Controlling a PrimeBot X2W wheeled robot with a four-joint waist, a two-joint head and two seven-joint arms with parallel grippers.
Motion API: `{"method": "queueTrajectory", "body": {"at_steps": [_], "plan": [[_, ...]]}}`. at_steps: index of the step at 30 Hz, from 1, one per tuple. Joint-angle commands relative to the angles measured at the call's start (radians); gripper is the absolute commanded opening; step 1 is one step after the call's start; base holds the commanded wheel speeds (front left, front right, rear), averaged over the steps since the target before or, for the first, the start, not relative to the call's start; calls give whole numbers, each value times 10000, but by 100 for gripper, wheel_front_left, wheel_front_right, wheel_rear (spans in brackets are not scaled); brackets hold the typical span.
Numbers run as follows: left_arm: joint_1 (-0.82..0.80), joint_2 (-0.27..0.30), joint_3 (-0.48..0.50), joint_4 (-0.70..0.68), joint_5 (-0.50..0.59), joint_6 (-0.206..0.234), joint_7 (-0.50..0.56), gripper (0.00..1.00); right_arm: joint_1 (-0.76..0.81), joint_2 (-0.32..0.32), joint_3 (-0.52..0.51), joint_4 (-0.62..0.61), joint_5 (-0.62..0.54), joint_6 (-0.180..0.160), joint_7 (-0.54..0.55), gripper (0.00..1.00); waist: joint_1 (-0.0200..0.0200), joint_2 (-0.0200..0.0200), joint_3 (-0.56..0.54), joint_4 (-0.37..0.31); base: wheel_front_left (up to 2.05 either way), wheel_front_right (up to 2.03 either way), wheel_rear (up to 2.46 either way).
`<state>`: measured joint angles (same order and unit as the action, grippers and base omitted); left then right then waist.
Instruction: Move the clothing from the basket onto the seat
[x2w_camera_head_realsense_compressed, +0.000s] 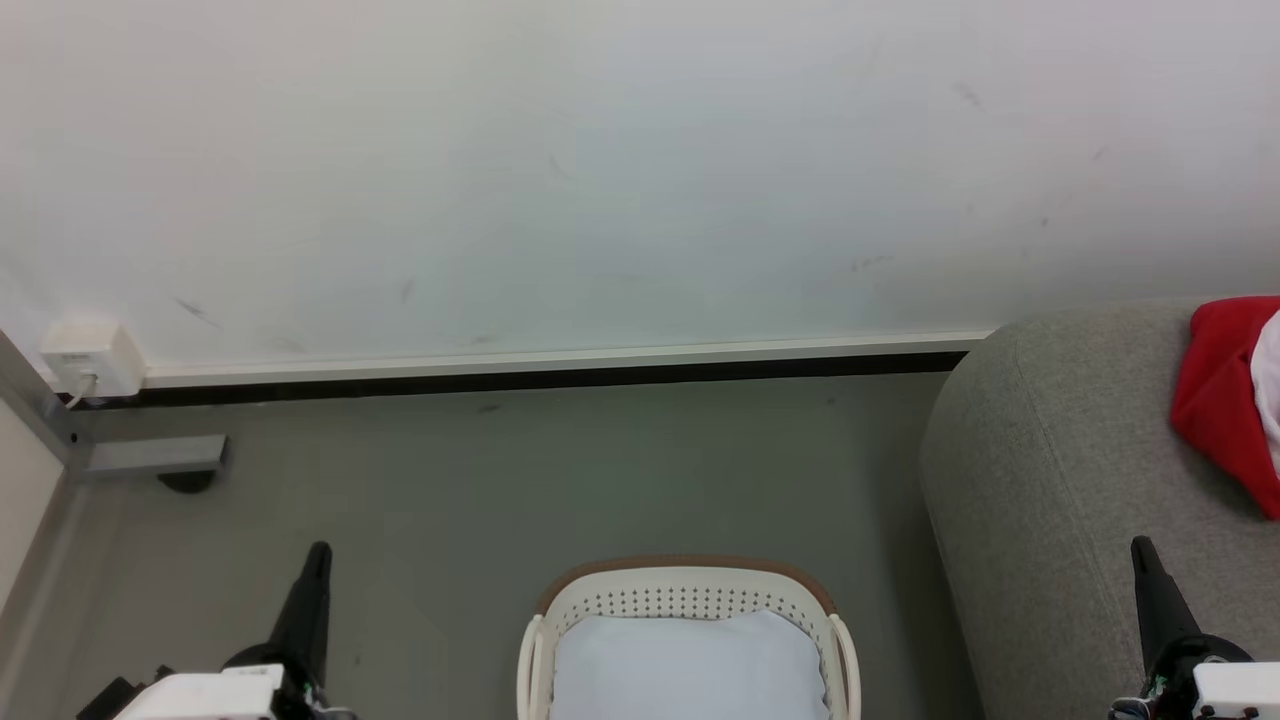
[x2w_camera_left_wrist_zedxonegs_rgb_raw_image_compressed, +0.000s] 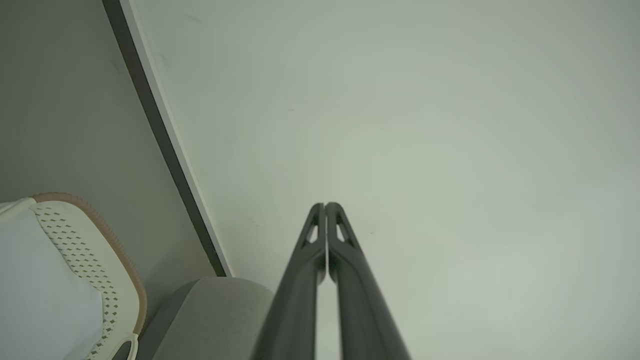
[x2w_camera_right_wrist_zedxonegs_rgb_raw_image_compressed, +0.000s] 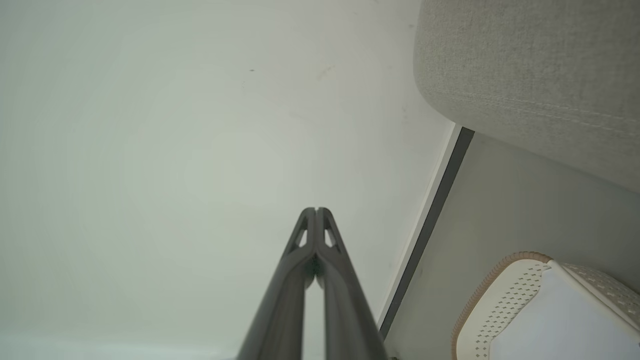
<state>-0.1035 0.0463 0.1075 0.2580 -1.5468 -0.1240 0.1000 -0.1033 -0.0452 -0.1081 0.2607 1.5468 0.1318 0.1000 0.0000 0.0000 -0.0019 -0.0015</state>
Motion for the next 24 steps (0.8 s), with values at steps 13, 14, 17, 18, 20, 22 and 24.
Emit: {"method": "queueTrajectory", "body": {"at_steps": [13, 14, 17, 18, 20, 22, 24], "plan": [[-161, 69, 109, -87, -701, -95, 195, 0, -152, -84, -102, -148, 655, -21, 190, 0, 0, 0, 25, 15, 0, 0, 0], [-161, 69, 109, -86, -699, -95, 195, 0, -152, -84, -102, -148, 655, -21, 190, 0, 0, 0, 25, 15, 0, 0, 0], [-160, 69, 109, -86, -699, -95, 195, 0, -152, -83, -102, -146, 655, -21, 190, 0, 0, 0, 25, 15, 0, 0, 0], [-160, 69, 109, -86, -699, -95, 195, 0, -152, -81, -102, -146, 655, -21, 190, 0, 0, 0, 25, 15, 0, 0, 0], [-160, 69, 109, -85, -699, -95, 195, 0, -152, -81, -101, -146, 655, -21, 190, 0, 0, 0, 25, 15, 0, 0, 0], [-160, 69, 107, -87, -699, -95, 195, 0, -151, -81, -101, -146, 655, -21, 189, 0, 0, 0, 25, 15, 0, 0, 0], [-160, 70, 107, -87, -699, -95, 195, 0, -151, -81, -101, -146, 655, -21, 189, 0, 0, 0, 25, 15, 0, 0, 0]]}}
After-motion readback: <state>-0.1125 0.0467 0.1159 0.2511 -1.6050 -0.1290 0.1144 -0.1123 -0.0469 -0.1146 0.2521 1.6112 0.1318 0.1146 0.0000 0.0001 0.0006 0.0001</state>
